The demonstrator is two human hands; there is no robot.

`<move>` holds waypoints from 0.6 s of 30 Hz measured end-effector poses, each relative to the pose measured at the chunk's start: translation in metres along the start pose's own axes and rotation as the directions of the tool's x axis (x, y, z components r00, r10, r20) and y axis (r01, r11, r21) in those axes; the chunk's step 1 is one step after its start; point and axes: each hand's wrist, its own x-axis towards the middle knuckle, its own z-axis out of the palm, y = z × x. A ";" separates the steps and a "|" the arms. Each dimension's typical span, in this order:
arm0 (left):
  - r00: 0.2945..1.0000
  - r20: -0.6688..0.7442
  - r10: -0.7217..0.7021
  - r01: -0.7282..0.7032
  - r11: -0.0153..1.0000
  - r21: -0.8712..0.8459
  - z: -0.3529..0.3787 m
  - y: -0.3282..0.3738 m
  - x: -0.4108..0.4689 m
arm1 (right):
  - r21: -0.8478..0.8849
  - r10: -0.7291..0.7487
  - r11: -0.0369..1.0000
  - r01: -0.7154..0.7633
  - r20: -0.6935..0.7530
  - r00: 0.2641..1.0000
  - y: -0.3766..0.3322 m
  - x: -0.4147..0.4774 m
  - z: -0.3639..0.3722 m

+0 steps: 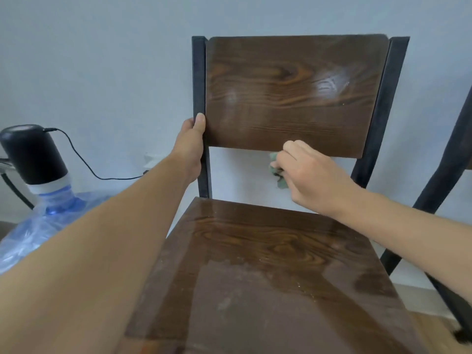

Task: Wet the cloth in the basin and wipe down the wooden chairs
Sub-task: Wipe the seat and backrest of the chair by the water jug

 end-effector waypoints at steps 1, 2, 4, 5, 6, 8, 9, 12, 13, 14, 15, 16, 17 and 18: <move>1.000 0.004 -0.001 0.001 1.000 0.002 0.000 -0.001 0.000 | 0.050 0.018 0.999 -0.020 0.037 0.999 -0.001 -0.013 0.001; 1.000 0.005 -0.004 0.004 1.000 0.001 0.000 -0.001 0.000 | 0.096 0.050 0.994 -0.058 0.085 0.995 -0.004 -0.025 0.004; 1.000 -0.005 -0.014 0.014 1.000 0.001 -0.002 -0.003 0.000 | 0.139 0.181 0.967 -0.213 0.212 0.960 -0.009 -0.042 0.018; 1.000 -0.011 -0.017 0.017 1.000 0.002 -0.002 -0.003 0.000 | 0.138 0.257 0.944 -0.301 0.268 0.929 -0.011 -0.046 0.027; 1.000 -0.009 -0.018 0.018 1.000 -0.001 -0.001 -0.004 0.000 | 0.142 0.328 0.912 -0.384 0.306 0.894 -0.013 -0.046 0.036; 1.000 -0.003 -0.018 0.018 1.000 0.003 -0.001 -0.003 0.000 | 0.189 0.444 0.833 -0.520 0.333 0.832 -0.020 -0.036 0.048; 1.000 0.006 -0.023 0.023 1.000 0.007 -0.001 -0.003 -0.001 | 0.214 0.480 0.800 -0.561 0.331 0.812 -0.027 -0.028 0.052; 0.996 0.045 -0.071 0.069 0.996 0.055 -0.008 0.005 -0.005 | 0.266 0.530 0.746 -0.610 0.317 0.786 -0.054 -0.004 0.061; 0.994 0.056 -0.095 0.090 0.992 0.090 -0.012 0.009 -0.005 | 0.278 0.542 0.735 -0.618 0.306 0.783 -0.063 0.002 0.064; 0.990 0.074 -0.118 0.109 0.987 0.118 -0.017 0.014 -0.005 | 0.290 0.555 0.724 -0.626 0.296 0.778 -0.072 0.007 0.066; 0.987 0.088 -0.137 0.123 0.982 0.144 -0.023 0.019 -0.005 | 0.298 0.566 0.714 -0.633 0.286 0.773 -0.078 0.012 0.068; 0.985 0.094 -0.145 0.127 0.976 0.176 -0.030 0.023 -0.009 | 0.304 0.574 0.708 -0.637 0.278 0.771 -0.082 0.016 0.070; 0.985 0.094 -0.147 0.124 0.968 0.216 -0.038 0.025 -0.015 | 0.307 0.578 0.706 -0.638 0.271 0.770 -0.085 0.019 0.071; 0.986 0.073 -0.149 0.125 0.956 0.264 -0.046 0.025 -0.022 | 0.307 0.582 0.705 -0.639 0.264 0.769 -0.086 0.021 0.072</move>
